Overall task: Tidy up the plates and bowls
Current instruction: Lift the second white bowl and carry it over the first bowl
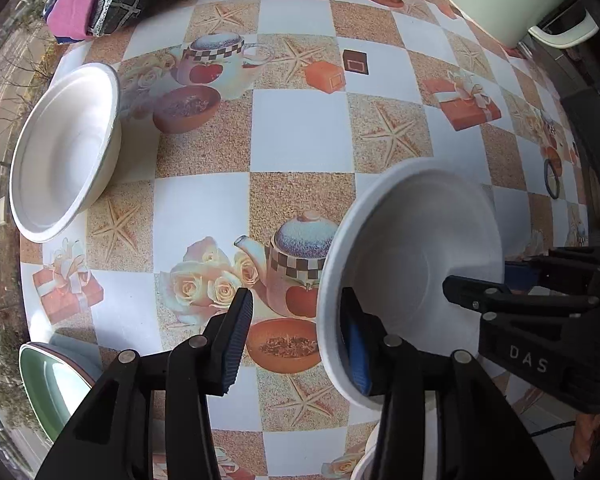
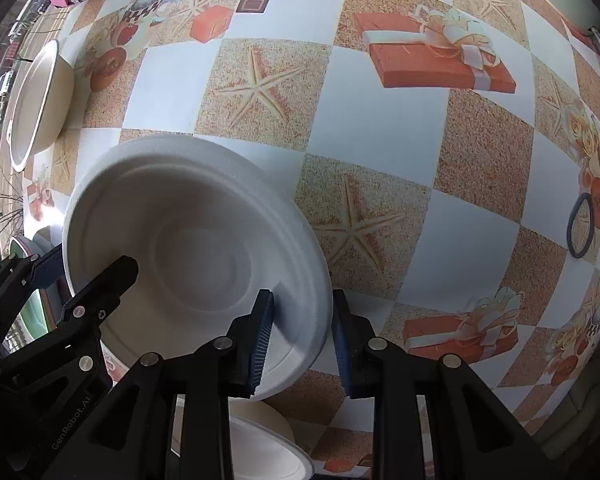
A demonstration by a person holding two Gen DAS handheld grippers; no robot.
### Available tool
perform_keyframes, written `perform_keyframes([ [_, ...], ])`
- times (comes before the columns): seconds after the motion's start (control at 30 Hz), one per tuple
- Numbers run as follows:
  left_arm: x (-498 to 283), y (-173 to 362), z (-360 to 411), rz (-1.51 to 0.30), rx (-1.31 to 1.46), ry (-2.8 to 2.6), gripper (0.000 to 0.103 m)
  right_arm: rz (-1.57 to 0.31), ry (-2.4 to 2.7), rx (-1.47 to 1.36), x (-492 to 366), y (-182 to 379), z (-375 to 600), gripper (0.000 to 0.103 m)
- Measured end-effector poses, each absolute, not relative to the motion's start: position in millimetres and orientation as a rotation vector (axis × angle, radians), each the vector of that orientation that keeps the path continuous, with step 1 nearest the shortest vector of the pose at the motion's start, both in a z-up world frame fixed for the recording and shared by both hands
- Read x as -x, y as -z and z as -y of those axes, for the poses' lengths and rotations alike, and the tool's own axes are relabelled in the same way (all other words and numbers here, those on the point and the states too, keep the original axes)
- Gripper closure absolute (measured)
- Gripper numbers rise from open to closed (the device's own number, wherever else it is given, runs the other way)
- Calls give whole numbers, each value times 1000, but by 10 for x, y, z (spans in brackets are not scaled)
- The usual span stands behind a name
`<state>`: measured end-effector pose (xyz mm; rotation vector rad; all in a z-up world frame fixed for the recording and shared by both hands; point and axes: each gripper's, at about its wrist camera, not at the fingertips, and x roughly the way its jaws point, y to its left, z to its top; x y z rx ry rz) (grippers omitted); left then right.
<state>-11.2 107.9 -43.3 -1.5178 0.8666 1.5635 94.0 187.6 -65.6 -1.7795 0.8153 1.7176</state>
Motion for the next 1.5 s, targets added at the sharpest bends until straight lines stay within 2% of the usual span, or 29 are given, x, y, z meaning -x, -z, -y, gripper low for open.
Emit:
perform_keyframes([
  [0.23,232,647,-1448,-906,1518,-1519,58,-818,-1748,1753,-763,709,-1829,74],
  [0.27,201,649,-1475,-908,1515,-1503,68,-816,-1755,1757,-731,734,-1836,75],
  [0.3,160,653,-1549,-912,1510,-1483,74,-836,-1762,1764,-727,752,-1824,79],
  [0.33,130,661,-1615,-942,1501,-1490,74,-838,-1751,1768,-817,737,-1757,82],
  [0.47,76,605,-1623,-935,1516,-1488,74,-924,-1737,1746,-902,703,-1749,82],
  [1.0,-79,-389,-1350,-961,1326,-1521,74,-828,-1800,1660,-1017,-200,-1598,81],
  [1.27,-409,-615,-1185,-1023,1261,-1442,72,-863,-1767,1647,-1167,-371,-1424,81],
  [1.5,-639,-586,-974,-1028,1295,-1306,71,-887,-1723,1646,-1370,-387,-1267,78],
])
